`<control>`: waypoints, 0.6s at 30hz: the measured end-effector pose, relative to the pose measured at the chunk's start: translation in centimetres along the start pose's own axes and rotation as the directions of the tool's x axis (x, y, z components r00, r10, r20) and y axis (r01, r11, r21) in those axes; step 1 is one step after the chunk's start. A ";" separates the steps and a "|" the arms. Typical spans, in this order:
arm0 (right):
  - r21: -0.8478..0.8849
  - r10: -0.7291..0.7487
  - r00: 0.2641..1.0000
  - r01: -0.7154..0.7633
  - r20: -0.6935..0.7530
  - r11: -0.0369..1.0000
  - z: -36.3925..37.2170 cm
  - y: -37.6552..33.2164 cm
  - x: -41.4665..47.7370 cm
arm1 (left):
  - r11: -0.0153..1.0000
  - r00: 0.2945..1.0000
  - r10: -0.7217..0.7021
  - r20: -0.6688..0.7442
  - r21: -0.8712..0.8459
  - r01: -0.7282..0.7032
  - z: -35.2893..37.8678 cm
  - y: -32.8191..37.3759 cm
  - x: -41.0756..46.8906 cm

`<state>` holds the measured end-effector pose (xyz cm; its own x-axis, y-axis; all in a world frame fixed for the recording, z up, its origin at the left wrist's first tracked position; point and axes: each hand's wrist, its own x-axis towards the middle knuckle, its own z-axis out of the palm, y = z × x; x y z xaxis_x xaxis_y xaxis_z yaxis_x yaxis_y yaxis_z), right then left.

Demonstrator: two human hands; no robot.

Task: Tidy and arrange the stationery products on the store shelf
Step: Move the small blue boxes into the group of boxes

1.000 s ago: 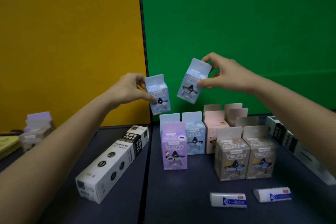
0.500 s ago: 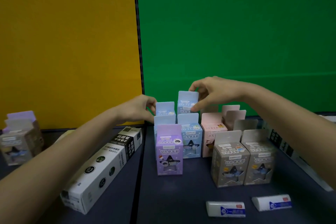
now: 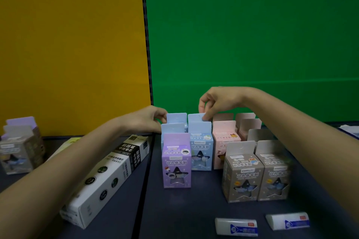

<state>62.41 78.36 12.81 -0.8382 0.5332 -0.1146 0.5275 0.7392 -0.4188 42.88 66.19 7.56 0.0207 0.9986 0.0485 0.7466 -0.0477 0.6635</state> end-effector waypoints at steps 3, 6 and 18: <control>-0.073 0.011 1.000 -0.011 -0.006 0.997 0.1 0.1 0.1 | 0.995 1.000 -0.007 0.026 -0.101 0.010 -0.2 0.3 -0.2; -0.145 -0.011 0.998 0.002 -0.061 0.989 0.4 0.0 0.2 | 0.998 1.000 0.021 -0.022 -0.059 -0.022 -0.2 0.4 0.0; -0.150 -0.024 0.998 0.014 -0.061 0.989 0.5 -0.2 -0.2 | 0.999 0.999 0.045 -0.025 -0.025 -0.046 -0.2 0.8 0.0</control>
<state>62.43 77.91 12.45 -0.8403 0.5399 -0.0492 0.5304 0.7999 -0.2809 43.33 66.20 8.22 0.0377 0.9946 0.0970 0.7278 -0.0939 0.6793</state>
